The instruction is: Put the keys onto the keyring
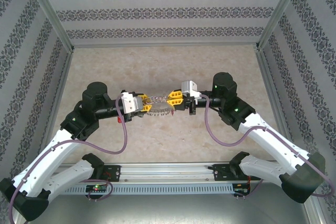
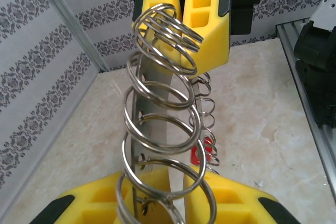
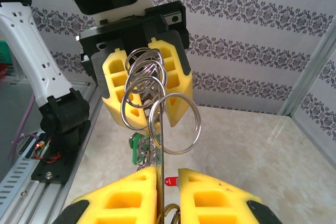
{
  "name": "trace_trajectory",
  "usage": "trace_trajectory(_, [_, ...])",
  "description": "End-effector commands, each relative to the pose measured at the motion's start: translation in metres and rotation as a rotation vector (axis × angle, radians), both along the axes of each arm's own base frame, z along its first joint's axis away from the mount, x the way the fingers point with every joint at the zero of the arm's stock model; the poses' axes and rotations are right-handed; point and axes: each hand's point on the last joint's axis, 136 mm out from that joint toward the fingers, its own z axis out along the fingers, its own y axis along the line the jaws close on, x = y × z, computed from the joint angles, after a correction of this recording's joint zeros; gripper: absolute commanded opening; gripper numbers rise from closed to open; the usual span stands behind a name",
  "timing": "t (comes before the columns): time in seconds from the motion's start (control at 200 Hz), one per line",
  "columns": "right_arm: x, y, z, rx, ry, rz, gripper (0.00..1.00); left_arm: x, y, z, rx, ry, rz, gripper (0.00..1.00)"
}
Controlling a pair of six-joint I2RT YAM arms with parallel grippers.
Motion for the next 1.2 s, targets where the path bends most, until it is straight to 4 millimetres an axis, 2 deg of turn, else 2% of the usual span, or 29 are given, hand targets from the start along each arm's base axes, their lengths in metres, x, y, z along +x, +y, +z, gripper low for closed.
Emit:
trace_trajectory(0.0, [0.001,0.0,0.015,0.013,-0.042,0.015,0.0,-0.009,-0.003,0.015,-0.025,0.002,-0.04,0.12])
trace_trajectory(0.185, [0.005,0.003,0.008,-0.023,-0.035,0.021,0.0,-0.009,-0.002,0.014,-0.033,0.04,-0.022,0.0])
trace_trajectory(0.355, [0.013,0.004,0.0,-0.046,-0.03,0.002,0.0,0.002,-0.001,0.011,-0.055,0.134,0.047,0.0])
trace_trajectory(0.495, [0.029,0.004,-0.01,-0.076,-0.015,-0.072,0.22,0.015,0.001,0.01,-0.108,0.258,0.14,0.0])
trace_trajectory(0.67, [0.051,-0.005,-0.017,-0.096,-0.011,-0.217,0.39,0.041,0.012,0.023,-0.279,0.372,0.315,0.0])
trace_trajectory(0.749, [0.057,-0.012,-0.016,-0.089,0.003,-0.261,0.41,0.06,0.024,0.025,-0.391,0.474,0.432,0.0])
trace_trajectory(0.794, [0.059,-0.016,-0.015,-0.075,0.023,-0.28,0.44,0.066,0.026,0.027,-0.44,0.528,0.441,0.0])
trace_trajectory(0.929, [0.059,-0.025,-0.017,-0.068,0.035,-0.324,0.48,0.069,0.023,0.031,-0.516,0.601,0.412,0.0])
trace_trajectory(1.109, [0.058,-0.04,-0.023,-0.03,0.021,-0.421,0.48,0.071,0.025,0.031,-0.56,0.626,0.424,0.0])
trace_trajectory(1.199, [0.051,-0.044,-0.022,0.008,-0.005,-0.436,0.47,0.072,0.026,0.036,-0.594,0.631,0.42,0.0])
